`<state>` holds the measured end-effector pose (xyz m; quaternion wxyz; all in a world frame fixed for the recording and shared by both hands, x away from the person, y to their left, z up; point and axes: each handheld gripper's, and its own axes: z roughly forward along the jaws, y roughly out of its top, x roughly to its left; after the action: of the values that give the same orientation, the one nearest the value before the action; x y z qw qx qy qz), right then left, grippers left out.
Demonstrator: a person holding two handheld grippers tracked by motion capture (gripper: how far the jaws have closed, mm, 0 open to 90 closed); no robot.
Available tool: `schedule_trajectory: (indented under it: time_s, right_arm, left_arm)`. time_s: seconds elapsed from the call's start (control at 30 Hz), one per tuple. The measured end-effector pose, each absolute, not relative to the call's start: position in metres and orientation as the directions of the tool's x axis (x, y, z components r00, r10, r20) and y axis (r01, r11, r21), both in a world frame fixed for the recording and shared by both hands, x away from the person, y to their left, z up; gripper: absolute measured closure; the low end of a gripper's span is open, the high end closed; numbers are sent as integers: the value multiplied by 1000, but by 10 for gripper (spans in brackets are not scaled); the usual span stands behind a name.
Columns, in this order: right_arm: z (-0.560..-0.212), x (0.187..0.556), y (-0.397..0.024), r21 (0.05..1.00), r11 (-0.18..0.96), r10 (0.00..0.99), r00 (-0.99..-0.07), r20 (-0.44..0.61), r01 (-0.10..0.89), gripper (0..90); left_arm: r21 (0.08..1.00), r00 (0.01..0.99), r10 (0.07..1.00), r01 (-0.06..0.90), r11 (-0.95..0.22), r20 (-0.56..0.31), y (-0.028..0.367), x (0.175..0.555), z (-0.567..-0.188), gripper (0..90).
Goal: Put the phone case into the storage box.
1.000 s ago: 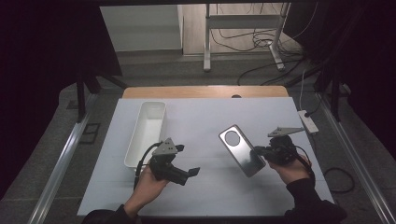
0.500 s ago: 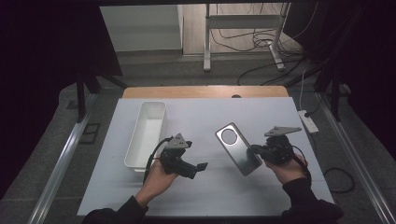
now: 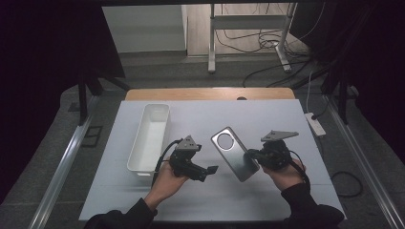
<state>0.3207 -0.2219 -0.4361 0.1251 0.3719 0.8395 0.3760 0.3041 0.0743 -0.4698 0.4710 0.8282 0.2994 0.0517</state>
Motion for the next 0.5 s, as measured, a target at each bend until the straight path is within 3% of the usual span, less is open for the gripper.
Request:
schedule_trajectory:
  time_s: [0.5]
  right_arm:
    - [-441, 312, -196, 725, 461, 687, -723, 74, 512, 885]
  left_arm:
    - [806, 822, 517, 464, -368, -237, 70, 302, -470, 17]
